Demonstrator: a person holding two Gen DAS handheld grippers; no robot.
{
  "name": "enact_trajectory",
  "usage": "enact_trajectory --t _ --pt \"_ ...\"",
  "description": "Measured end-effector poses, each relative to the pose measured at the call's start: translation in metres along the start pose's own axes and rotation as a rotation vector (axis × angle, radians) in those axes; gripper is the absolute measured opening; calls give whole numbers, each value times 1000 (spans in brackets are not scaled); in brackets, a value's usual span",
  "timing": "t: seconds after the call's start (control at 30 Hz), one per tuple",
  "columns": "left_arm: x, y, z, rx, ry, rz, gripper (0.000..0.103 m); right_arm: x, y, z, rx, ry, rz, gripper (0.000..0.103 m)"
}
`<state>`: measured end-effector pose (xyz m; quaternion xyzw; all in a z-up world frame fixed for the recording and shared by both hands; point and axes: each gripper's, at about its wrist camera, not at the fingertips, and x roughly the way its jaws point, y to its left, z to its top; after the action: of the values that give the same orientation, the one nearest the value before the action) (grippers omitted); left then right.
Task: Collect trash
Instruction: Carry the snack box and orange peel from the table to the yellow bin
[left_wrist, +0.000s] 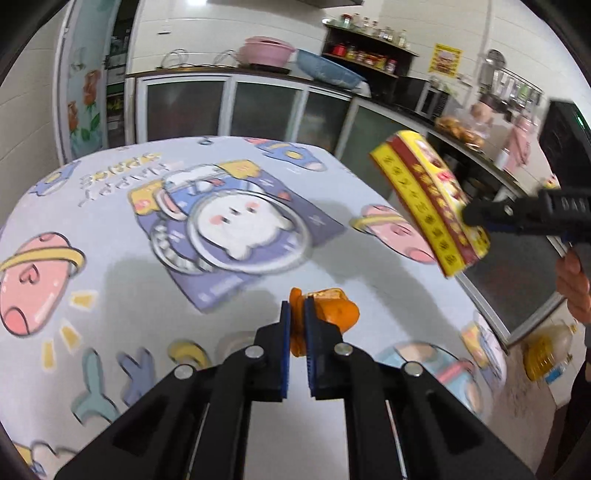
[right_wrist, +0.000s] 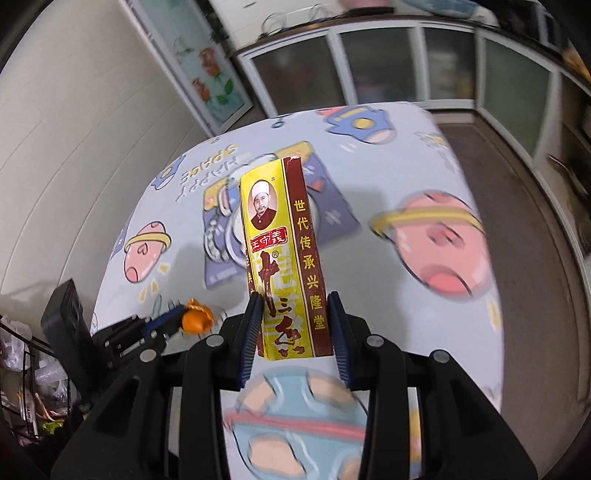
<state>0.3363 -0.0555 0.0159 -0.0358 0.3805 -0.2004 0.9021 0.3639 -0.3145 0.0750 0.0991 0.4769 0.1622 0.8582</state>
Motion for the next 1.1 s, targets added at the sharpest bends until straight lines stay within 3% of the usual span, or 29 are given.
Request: enact_trajectory --t 0.33,0.63,0.8,1.1 --pt "-8 -101 -50 126 58 -165 6 -109 -69 -163 215 -129 -133 34" --pt "-13 -201 -94 281 116 -328 6 -173 -85 -288 338 -201 -239 34" --pt "-12 -244 -117 360 153 -397 6 -196 -88 -343 410 -230 -305 34" --pt "-8 -304 -159 484 222 -472 6 -220 -103 -410 528 -247 -384 34"
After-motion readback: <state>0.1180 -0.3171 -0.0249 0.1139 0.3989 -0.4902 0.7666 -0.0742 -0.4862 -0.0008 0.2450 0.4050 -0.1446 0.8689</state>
